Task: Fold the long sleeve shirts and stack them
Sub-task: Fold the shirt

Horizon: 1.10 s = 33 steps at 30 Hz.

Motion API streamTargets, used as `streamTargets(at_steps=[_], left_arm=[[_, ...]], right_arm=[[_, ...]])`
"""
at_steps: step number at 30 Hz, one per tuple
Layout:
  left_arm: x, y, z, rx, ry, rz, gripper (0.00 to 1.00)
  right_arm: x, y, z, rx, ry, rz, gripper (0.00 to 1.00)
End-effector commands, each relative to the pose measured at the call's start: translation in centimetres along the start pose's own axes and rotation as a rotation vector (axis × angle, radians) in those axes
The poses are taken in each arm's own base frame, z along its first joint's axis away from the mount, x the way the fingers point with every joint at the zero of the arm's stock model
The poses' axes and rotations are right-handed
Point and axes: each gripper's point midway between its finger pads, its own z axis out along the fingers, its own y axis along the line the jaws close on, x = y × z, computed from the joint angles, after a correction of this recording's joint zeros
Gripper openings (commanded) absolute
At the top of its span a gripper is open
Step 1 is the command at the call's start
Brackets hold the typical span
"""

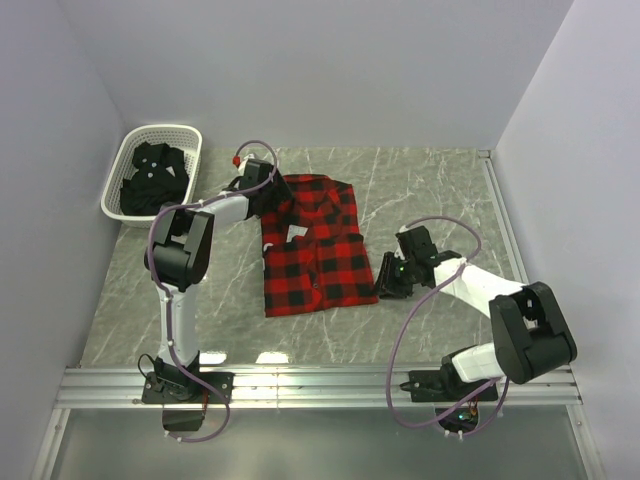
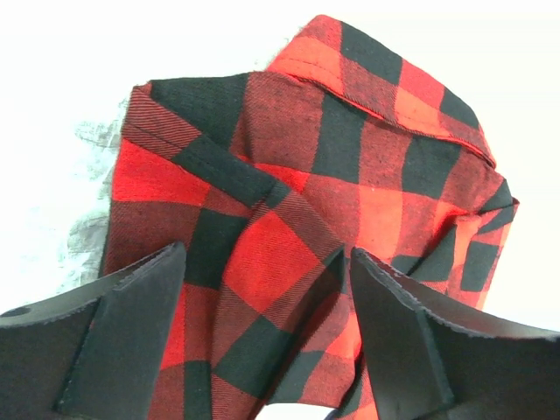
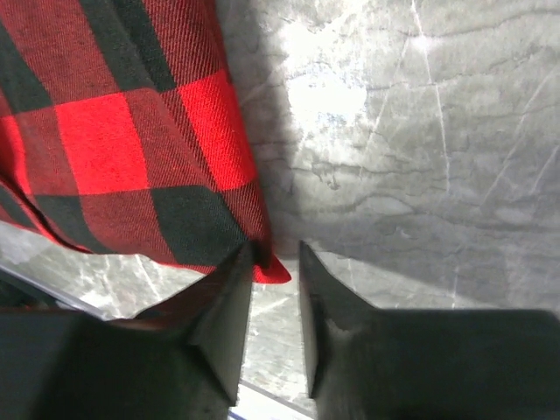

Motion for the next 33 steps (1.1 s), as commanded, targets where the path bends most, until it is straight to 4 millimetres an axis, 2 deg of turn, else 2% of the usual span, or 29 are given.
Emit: streamTargets(at_steps=[1, 5, 6, 8, 10, 13, 14, 15, 17, 18, 19, 20, 21, 22, 24, 26, 28, 29, 30, 32, 33], left_arm=[[-1.0, 0.4, -1.2, -0.015, -0.001, 0.010, 0.85], [-3.2, -2.1, -3.7, 0.047, -0.031, 0.020, 0.93], [-4.3, -3.1, -5.2, 0.074, -0.055, 0.020, 0.95], [-5.2, -3.6, -6.8, 0.081, -0.077, 0.021, 0.97], [-6.4, -4.5, -9.4, 0.112, -0.113, 0.007, 0.99], [-6.3, -4.8, -12.8, 0.150, -0.122, -0.013, 0.99], [-6.6, -5.4, -14.7, 0.180, -0.137, -0.027, 0.97], [-5.0, -4.4, -14.8, 0.174, -0.101, -0.031, 0.96], [-3.3, -4.5, -15.9, 0.201, -0.084, -0.032, 0.88], [-1.5, -3.8, -16.6, 0.210, -0.054, -0.037, 0.86], [0.5, -4.3, -17.1, 0.238, -0.017, -0.022, 0.83], [1.5, -4.7, -18.0, 0.265, -0.004, -0.016, 0.78], [3.5, -3.6, -17.7, 0.253, 0.033, -0.007, 0.76], [5.4, -3.8, -18.0, 0.269, 0.070, 0.013, 0.74], [7.5, -2.2, -17.8, 0.250, 0.104, 0.009, 0.68], [8.5, -0.6, -17.4, 0.216, 0.108, -0.014, 0.60], [10.2, 2.3, -16.8, 0.139, 0.120, -0.032, 0.55], [9.7, 3.0, -16.4, 0.120, 0.080, -0.071, 0.53], [10.8, 4.8, -16.1, 0.082, 0.092, -0.088, 0.51], [11.3, 5.9, -15.6, 0.069, 0.103, -0.151, 0.46], [12.3, 7.4, -15.2, 0.036, 0.124, -0.168, 0.45]], right_arm=[[-2.6, 2.2, -1.7, -0.046, -0.083, -0.058, 0.38], [-5.6, 4.6, -3.4, -0.088, -0.169, -0.085, 0.48], [-6.2, 5.1, -3.7, -0.099, -0.192, -0.086, 0.49], [-7.7, 6.3, -4.5, -0.132, -0.242, -0.095, 0.50], [-8.9, 7.4, -4.7, -0.166, -0.280, -0.099, 0.51], [-10.5, 9.6, -5.2, -0.246, -0.316, -0.106, 0.52], [-10.9, 10.0, -4.8, -0.259, -0.313, -0.095, 0.52], [-11.7, 10.6, -4.8, -0.286, -0.335, -0.098, 0.52], [-12.3, 10.9, -3.8, -0.306, -0.327, -0.084, 0.52], [-12.7, 11.6, -3.6, -0.346, -0.328, -0.079, 0.52], [-12.8, 11.3, -3.2, -0.353, -0.315, -0.061, 0.51], [-13.1, 11.4, -2.3, -0.374, -0.305, -0.041, 0.51], [-13.9, 12.0, -2.3, -0.411, -0.331, -0.050, 0.50], [-13.7, 12.2, -2.1, -0.439, -0.316, -0.050, 0.48], [-14.1, 12.1, -0.9, -0.451, -0.311, -0.044, 0.47], [-14.2, 11.7, 0.6, -0.444, -0.292, -0.038, 0.46], [-14.5, 11.4, 1.5, -0.444, -0.299, -0.034, 0.44], [-14.3, 10.4, 2.8, -0.423, -0.283, -0.011, 0.44], [-14.5, 10.1, 3.3, -0.422, -0.289, -0.007, 0.44], [-14.2, 8.8, 5.0, -0.398, -0.261, 0.021, 0.43], [-14.3, 8.5, 5.4, -0.402, -0.262, 0.027, 0.43]])
